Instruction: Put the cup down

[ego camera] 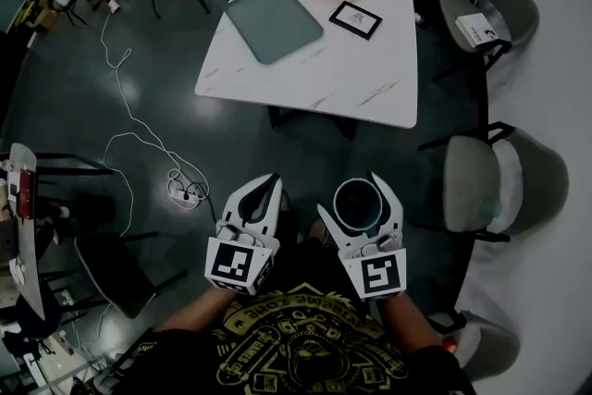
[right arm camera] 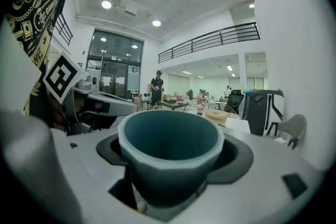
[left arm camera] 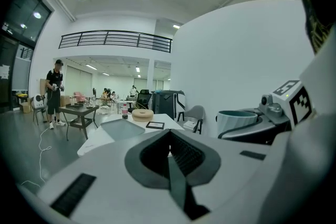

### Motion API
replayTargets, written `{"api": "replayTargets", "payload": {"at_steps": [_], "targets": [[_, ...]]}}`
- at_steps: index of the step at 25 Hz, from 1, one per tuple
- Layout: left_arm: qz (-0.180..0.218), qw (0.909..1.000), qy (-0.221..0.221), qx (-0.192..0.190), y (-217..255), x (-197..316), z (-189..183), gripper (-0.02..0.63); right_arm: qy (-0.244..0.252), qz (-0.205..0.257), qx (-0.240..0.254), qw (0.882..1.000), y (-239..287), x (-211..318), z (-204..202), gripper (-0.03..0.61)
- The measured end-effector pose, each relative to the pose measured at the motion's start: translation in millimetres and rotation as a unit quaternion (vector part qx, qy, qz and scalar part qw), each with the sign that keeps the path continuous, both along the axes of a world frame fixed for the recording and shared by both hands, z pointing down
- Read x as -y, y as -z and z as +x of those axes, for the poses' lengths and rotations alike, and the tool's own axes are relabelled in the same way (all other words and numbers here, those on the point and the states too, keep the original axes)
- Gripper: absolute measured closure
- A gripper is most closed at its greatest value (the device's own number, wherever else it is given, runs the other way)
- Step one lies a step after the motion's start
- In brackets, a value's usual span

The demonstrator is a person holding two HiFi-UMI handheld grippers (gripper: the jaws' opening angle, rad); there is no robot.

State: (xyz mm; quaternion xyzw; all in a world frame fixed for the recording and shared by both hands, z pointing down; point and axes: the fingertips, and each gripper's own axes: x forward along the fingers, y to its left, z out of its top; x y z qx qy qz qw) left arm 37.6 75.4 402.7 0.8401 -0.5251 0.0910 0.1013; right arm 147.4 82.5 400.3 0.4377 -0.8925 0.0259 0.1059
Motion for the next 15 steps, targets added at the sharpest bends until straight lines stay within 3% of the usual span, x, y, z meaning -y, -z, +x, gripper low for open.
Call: {"api": "replayTargets", "payload": {"at_steps": [15], "targets": [[-0.003,0.9998,0.007,-0.019,-5,54,-21,0.603,-0.004,-0.010,-0.032,0.999,-2,44,-17,0.186]]}}
